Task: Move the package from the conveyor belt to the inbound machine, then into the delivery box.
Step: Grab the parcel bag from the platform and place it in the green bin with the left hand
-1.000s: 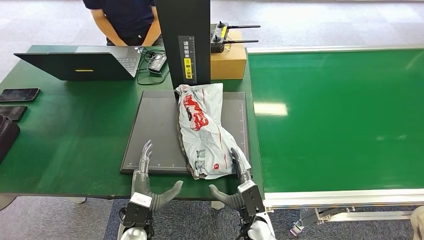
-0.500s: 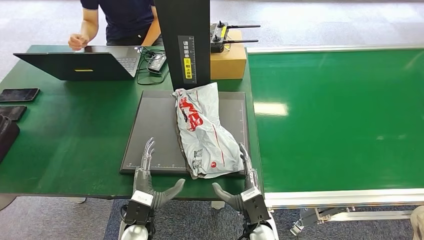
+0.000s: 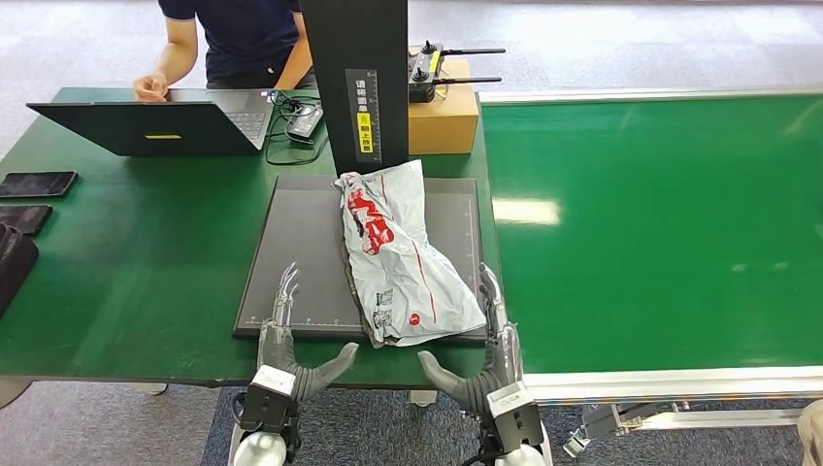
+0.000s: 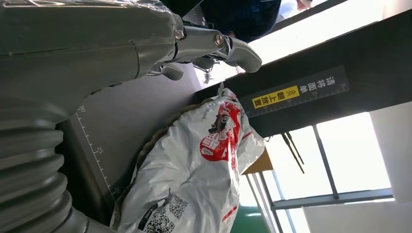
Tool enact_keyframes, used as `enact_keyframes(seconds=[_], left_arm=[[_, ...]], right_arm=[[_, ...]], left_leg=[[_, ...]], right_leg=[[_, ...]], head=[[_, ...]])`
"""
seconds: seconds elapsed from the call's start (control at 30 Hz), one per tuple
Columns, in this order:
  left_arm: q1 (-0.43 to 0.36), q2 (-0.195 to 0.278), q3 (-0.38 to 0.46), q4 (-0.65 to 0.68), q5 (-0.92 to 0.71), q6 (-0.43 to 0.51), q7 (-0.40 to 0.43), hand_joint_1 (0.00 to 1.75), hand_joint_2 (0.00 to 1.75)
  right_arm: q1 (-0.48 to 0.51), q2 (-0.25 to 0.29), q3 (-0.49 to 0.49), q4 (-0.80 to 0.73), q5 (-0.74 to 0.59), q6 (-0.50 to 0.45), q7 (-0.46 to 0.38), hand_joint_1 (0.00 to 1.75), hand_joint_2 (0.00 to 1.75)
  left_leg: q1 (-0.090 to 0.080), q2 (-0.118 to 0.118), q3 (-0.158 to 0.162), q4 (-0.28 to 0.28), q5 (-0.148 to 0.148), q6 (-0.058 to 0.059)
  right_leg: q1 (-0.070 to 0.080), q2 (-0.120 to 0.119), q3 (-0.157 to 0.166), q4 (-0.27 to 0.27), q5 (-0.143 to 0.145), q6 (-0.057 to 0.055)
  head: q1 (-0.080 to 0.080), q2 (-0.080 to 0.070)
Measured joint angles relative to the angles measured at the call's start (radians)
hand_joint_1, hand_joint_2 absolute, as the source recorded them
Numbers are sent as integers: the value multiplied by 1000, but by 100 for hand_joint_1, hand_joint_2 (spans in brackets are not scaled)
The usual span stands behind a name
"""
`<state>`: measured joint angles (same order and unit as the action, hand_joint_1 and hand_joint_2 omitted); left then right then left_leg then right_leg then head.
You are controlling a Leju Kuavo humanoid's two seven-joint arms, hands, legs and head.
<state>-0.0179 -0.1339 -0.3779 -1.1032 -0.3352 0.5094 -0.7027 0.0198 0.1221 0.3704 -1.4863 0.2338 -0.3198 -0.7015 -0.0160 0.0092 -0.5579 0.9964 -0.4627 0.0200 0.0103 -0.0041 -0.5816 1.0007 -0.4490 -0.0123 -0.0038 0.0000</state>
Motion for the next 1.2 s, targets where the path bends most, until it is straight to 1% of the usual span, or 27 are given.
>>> enact_keyframes(seconds=[0.1,0.23,0.5,0.57,0.67,0.73,0.83,0.93,1.0,1.1,1.2], left_arm=[[-2,0,0,0,0,-10,0,0,175],[-8,-3,1,0,-2,-22,0,0,175],[-11,-3,1,0,-3,-21,0,0,175],[-11,-3,1,0,-18,-9,0,0,175],[-11,-3,1,0,-67,32,0,0,175],[-11,-2,3,0,-106,59,0,0,175],[-12,1,15,-10,-177,72,0,0,175],[-17,3,38,-37,-281,54,11,0,175],[-27,3,55,-55,-377,35,28,0,175],[-64,3,66,-65,-514,7,63,0,175],[-127,2,66,-56,-620,-28,107,0,175]], right_arm=[[2,-3,0,-3,8,-13,0,0,175],[15,-4,-3,-5,17,-25,0,0,175],[40,-6,-7,-8,15,-6,1,0,175],[41,-6,-8,-8,15,-2,1,0,175],[43,-7,-9,-10,14,0,1,0,175],[45,-8,-11,-13,9,0,1,0,175],[48,-8,-16,-18,-1,-2,2,0,175],[55,-10,-23,-20,-7,-8,2,0,175],[60,-14,-25,-25,-13,-15,2,0,175],[69,-18,-26,-34,-18,-21,2,0,175],[79,-19,-29,-49,-8,-19,2,0,175]], left_leg=[[0,0,0,0,0,0],[0,0,0,0,0,0],[0,0,0,0,0,0],[0,0,0,0,0,0],[0,0,0,0,0,0],[0,0,0,0,0,0],[0,0,0,0,0,0],[0,0,0,0,0,0],[0,0,0,0,0,0],[0,0,0,0,0,0],[0,0,0,0,0,0]], right_leg=[[0,0,0,0,0,0],[0,0,0,0,0,0],[0,0,0,0,0,0],[0,0,0,0,0,0],[0,0,0,0,0,0],[0,0,0,0,0,0],[0,0,0,0,0,0],[0,0,0,0,0,0],[0,0,0,0,0,0],[0,0,0,0,0,0],[0,0,0,0,1,0]], head=[[0,0],[0,0],[0,0],[0,0],[0,0],[0,0],[0,0],[0,0],[0,0],[0,0],[0,0]])
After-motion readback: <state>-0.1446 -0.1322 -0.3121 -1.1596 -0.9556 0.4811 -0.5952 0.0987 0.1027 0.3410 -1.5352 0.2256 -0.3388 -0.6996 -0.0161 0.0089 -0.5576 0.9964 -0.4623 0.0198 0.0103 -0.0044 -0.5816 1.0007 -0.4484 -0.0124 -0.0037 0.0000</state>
